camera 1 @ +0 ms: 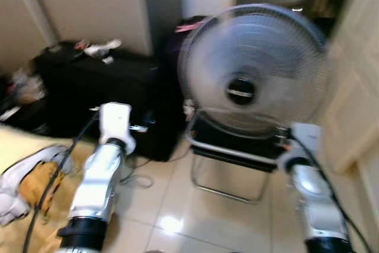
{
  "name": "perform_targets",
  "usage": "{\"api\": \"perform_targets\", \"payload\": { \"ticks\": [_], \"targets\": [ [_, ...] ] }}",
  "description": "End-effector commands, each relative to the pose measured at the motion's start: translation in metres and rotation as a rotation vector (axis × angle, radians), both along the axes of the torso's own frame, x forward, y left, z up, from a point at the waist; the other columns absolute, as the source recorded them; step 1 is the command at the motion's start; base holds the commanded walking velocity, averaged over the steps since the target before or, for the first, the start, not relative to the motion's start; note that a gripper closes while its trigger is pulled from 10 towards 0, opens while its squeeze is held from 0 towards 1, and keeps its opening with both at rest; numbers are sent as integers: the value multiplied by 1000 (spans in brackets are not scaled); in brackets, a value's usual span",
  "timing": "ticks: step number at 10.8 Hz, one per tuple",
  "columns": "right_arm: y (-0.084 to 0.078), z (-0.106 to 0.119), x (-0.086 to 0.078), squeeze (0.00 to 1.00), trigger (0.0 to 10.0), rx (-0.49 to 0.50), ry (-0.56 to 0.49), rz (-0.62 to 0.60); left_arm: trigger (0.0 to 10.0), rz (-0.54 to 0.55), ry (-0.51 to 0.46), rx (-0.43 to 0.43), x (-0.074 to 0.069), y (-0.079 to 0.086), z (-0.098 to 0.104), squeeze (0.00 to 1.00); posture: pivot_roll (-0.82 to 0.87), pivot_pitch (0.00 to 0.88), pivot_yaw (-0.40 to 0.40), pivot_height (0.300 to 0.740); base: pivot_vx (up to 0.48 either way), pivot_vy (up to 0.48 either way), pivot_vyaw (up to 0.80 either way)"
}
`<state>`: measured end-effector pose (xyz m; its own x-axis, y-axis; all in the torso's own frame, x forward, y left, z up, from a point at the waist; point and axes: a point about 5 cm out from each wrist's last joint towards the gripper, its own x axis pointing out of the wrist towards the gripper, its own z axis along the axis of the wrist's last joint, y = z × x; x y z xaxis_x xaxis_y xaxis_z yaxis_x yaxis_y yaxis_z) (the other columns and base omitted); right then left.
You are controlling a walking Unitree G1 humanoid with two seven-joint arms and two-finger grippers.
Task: Clean up the room
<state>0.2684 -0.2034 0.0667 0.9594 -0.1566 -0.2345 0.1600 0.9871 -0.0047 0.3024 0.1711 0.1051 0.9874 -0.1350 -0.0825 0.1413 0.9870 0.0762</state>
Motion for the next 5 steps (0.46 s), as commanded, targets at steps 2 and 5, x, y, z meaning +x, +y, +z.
{"api": "perform_targets", "payload": {
  "ticks": [2,5],
  "targets": [
    [9,5,1,0,10000,9,-21,14,10000,10,10,14,1,7,-1,0,-11,0,55,740,0,362,0],
    [8,5,-1,0,10000,2,-20,2,10000,19,18,0,3,5,-2,0,-15,0,59,740,0,112,0]
  ]
}}
